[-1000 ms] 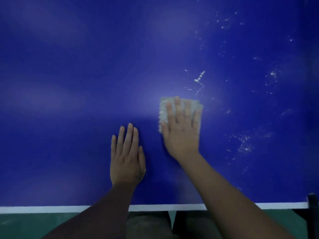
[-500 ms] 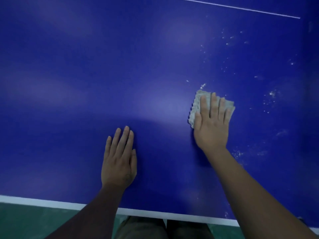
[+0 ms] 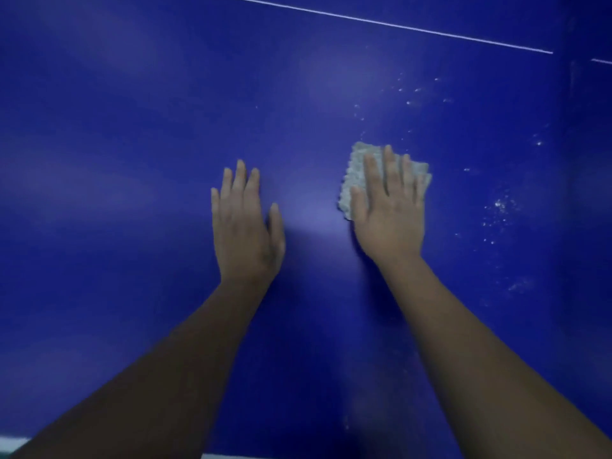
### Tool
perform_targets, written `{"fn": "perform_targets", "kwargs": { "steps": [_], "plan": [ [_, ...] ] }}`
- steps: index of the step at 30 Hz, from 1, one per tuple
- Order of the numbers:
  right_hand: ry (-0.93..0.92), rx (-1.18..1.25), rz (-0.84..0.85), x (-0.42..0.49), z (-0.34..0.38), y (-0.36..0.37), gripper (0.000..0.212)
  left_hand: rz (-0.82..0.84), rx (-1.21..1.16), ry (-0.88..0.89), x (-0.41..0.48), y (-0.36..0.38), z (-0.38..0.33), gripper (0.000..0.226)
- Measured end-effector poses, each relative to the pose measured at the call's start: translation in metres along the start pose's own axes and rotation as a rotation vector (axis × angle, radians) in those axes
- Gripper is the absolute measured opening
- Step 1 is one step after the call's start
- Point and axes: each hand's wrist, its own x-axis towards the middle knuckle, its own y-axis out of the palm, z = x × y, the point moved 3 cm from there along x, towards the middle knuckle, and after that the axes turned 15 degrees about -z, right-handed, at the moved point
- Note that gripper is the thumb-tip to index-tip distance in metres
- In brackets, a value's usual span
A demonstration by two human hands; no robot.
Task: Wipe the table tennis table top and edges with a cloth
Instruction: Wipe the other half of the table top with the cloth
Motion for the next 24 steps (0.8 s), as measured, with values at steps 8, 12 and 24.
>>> {"fn": "perform_targets", "kwargs": {
  "steps": [8, 12, 24],
  "plan": [
    [-0.051, -0.022, -0.019, 0.007, 0.028, 0.007, 0.062, -0.003, 0.244, -0.037, 0.025, 0.033, -0.016, 0.065],
    [-0.17, 0.11, -0.093, 0.052, 0.098, 0.034, 0.059, -0.041, 0.245, -0.019, 0.026, 0.037, -0.014, 0.062],
    [-0.017, -0.044, -0.102, 0.091, 0.023, 0.041, 0.06, -0.066, 0.246, -0.022, 0.026, 0.04, -0.012, 0.06]
  ]
}}
